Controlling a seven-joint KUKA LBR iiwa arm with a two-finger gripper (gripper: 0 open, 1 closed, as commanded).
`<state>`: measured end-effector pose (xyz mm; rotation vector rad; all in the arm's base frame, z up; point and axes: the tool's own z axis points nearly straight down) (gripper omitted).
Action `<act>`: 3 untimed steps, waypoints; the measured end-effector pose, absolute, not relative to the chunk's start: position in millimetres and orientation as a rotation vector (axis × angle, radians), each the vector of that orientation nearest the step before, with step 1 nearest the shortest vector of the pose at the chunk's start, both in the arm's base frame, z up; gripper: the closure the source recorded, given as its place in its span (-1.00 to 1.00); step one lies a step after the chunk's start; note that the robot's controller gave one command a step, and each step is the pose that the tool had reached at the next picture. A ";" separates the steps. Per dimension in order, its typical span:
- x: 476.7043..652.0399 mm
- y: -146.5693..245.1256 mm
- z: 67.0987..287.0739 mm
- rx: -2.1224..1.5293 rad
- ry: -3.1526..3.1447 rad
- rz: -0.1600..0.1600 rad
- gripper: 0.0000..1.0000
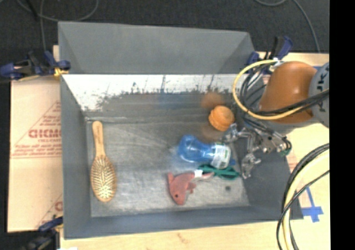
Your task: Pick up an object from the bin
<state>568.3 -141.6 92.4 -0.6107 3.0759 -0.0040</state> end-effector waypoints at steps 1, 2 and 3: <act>565.2 -138.3 78.6 -0.261 3.125 -0.001 -1.00; 555.5 -128.1 74.6 -0.303 3.118 -0.007 -1.00; 537.9 -129.3 74.2 -0.347 3.109 -0.006 -1.00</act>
Offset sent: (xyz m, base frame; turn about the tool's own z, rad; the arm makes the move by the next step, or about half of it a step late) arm -0.0212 0.0225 -0.0224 0.1604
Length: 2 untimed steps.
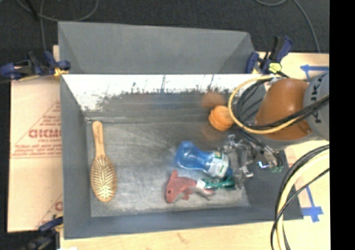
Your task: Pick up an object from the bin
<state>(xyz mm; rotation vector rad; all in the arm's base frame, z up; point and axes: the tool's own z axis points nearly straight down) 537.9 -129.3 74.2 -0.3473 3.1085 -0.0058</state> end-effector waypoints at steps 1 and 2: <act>529.8 -95.5 74.2 -0.115 3.133 -0.005 1.00; 530.2 -95.7 73.5 -0.119 3.130 -0.007 -1.00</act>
Offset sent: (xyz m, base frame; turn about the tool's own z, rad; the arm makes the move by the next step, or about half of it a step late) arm 0.0000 0.0000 0.0000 0.0000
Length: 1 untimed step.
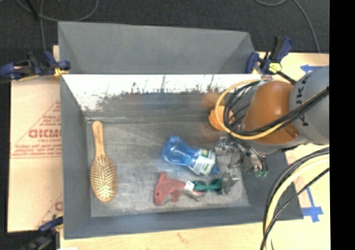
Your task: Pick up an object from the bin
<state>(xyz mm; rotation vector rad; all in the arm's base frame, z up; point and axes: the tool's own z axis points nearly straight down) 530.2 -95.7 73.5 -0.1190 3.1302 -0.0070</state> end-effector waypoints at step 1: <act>530.2 -95.6 73.5 -0.120 3.130 -0.007 -1.00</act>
Offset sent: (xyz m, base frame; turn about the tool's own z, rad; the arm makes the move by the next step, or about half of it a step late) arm -0.0384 0.0591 -0.0035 -0.3245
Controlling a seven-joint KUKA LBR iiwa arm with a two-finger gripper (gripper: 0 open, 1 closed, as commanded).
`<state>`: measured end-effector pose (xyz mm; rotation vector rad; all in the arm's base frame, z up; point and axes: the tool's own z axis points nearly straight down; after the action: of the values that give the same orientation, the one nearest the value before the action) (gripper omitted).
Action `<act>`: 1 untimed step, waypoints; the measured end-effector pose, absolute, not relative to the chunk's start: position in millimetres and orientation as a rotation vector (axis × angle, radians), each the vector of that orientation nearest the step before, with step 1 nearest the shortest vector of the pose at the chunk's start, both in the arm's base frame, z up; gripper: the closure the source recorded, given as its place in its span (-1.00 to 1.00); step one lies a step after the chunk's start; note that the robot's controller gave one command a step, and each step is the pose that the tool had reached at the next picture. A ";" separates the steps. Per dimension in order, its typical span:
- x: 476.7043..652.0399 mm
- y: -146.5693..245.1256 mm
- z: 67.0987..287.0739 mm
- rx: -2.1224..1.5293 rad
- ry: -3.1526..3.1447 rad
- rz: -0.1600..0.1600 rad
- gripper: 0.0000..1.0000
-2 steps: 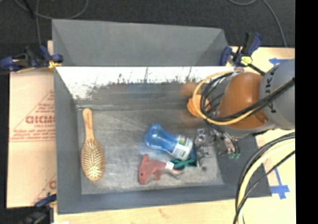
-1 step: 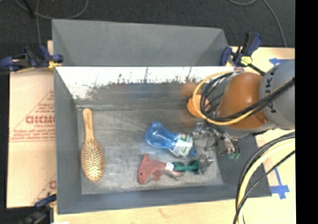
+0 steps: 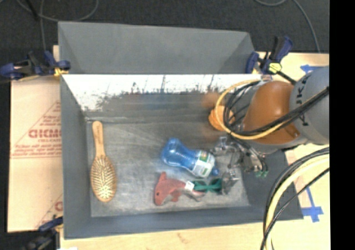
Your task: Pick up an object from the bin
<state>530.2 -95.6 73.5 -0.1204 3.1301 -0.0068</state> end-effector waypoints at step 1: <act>520.3 -81.5 73.8 -0.263 3.116 -0.013 -1.00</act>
Offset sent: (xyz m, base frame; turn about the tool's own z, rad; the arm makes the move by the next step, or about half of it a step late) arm -0.0571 0.0484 -0.0035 -0.3736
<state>520.3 -81.5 73.8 -0.2626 3.1161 -0.0125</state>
